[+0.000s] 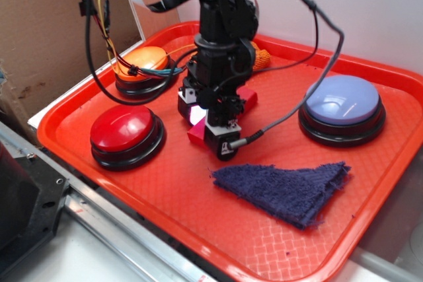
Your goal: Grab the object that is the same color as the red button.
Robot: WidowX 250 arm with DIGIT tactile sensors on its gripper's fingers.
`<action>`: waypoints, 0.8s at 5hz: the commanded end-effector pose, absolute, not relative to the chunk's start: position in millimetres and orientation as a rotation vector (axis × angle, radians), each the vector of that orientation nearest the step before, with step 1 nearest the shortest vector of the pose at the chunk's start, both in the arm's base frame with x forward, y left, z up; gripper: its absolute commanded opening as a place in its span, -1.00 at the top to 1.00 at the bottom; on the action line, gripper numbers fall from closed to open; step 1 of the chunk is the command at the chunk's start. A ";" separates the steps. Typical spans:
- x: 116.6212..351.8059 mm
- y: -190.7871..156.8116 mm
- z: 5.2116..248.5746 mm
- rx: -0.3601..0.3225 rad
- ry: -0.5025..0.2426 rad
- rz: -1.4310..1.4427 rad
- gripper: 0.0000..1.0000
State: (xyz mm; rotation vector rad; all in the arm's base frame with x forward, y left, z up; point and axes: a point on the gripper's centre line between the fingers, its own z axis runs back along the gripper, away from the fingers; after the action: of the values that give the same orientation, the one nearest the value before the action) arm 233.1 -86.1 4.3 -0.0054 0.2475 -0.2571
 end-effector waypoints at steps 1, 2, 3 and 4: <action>229.6 -87.8 14.4 0.010 0.232 -0.234 1.00; 228.7 -89.8 64.3 -0.089 0.158 -0.169 1.00; 210.6 -76.8 114.2 -0.089 0.109 -0.067 1.00; 192.9 -70.7 163.3 -0.100 0.066 -0.013 1.00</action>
State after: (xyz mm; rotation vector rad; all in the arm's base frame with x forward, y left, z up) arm 194.0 -67.7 147.8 -0.0814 0.1368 -0.0252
